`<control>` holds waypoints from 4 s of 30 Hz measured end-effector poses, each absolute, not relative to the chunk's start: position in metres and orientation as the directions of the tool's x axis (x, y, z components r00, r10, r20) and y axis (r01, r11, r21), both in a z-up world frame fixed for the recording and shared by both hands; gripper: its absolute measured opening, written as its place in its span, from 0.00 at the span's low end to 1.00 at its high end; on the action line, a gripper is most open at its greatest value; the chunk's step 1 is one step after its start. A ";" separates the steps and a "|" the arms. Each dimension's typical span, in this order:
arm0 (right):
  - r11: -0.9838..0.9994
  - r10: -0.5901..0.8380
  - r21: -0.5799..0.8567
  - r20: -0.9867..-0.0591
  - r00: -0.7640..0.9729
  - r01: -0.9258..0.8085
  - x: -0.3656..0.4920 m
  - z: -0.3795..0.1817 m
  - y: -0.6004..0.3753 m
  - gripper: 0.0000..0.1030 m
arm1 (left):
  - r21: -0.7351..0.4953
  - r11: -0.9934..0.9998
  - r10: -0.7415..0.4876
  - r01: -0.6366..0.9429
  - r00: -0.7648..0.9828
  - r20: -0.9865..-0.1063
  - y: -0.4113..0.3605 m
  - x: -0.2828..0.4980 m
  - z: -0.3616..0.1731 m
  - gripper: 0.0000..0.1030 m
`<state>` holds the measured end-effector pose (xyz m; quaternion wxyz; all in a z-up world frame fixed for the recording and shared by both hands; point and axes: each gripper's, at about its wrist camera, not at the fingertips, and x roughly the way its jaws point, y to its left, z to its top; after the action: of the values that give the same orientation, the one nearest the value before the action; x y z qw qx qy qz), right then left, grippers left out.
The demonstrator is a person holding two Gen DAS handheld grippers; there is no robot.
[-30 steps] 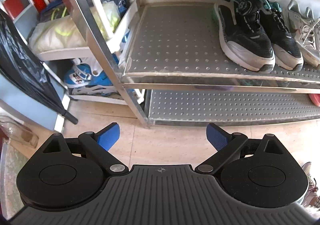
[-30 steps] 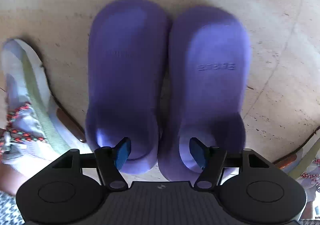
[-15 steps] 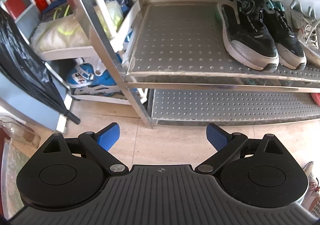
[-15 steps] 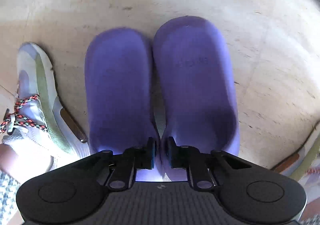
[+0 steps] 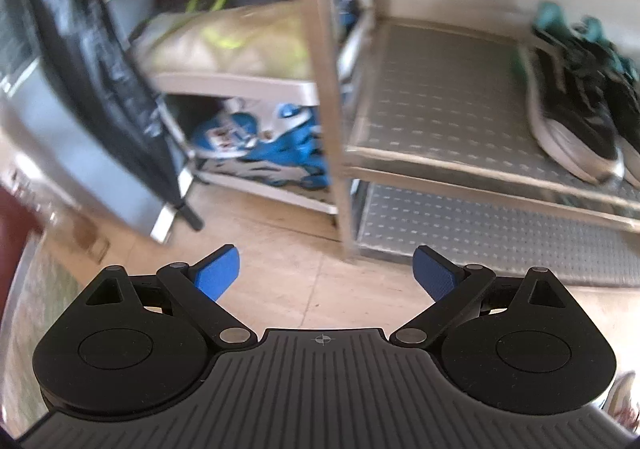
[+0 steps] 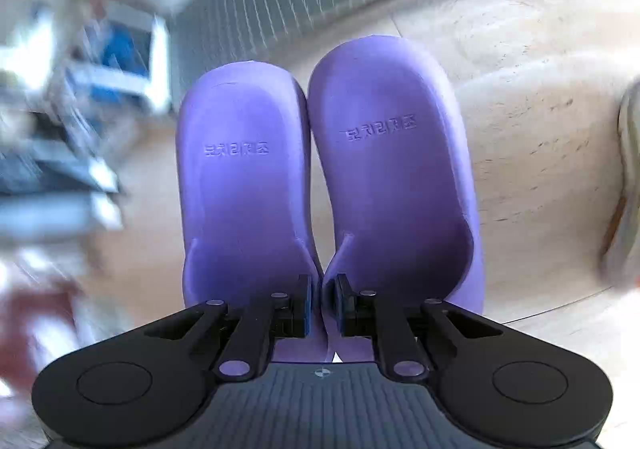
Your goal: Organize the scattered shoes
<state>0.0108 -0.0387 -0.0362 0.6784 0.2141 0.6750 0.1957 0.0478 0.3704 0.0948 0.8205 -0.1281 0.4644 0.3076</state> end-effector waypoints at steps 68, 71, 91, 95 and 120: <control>0.642 0.280 0.234 -0.958 -0.061 -0.730 0.032 -0.106 0.107 0.67 | 0.043 0.678 0.426 -0.734 0.346 -0.836 0.403 0.045 0.099 0.94; 0.550 0.243 0.173 -0.969 -0.042 -0.817 0.019 -0.125 0.132 0.66 | 0.054 0.687 0.427 -0.724 0.343 -0.837 0.397 0.049 0.099 0.94; 0.460 0.043 0.100 -0.995 -0.090 -0.882 0.002 -0.102 -0.015 0.89 | 0.034 0.753 0.374 -0.657 0.384 -0.844 0.370 0.060 0.101 0.94; -0.093 0.017 -0.020 -1.000 0.019 -0.995 -0.052 -0.127 -0.011 0.90 | 0.049 0.759 0.381 -0.650 0.382 -0.842 0.367 0.063 0.101 0.94; -0.682 -0.060 -0.072 -0.986 0.153 -0.728 -0.111 -0.222 -0.012 0.96 | 0.071 0.781 0.359 -0.621 0.353 -0.864 0.363 0.076 0.087 0.94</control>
<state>-0.1105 -0.0116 -0.2220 0.2843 -0.7040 0.2796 0.5877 0.0759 0.3629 0.0871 0.8111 -0.1356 0.4821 0.3021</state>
